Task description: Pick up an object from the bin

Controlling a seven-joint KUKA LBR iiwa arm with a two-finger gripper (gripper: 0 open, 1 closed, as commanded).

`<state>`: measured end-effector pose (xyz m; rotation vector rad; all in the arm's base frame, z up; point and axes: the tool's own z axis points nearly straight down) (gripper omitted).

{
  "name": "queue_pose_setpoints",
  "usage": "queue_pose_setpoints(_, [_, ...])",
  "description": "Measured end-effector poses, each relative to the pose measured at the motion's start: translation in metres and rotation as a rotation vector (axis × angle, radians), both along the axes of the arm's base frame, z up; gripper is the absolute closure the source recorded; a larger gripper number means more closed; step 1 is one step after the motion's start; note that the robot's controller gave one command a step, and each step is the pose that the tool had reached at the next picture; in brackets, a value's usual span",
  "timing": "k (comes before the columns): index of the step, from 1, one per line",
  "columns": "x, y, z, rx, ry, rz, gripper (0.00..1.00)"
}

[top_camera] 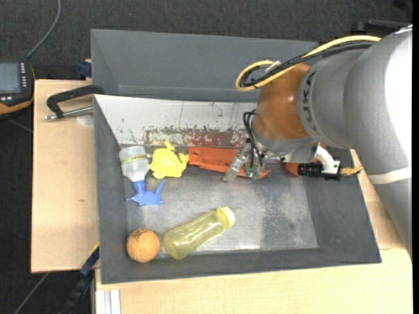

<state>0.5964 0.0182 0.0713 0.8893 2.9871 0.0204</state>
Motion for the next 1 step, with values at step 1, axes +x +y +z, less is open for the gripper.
queue_pose_setpoints(1, [0.0, 0.0001, 0.0, 0.0, 0.0, -0.002, 1.0])
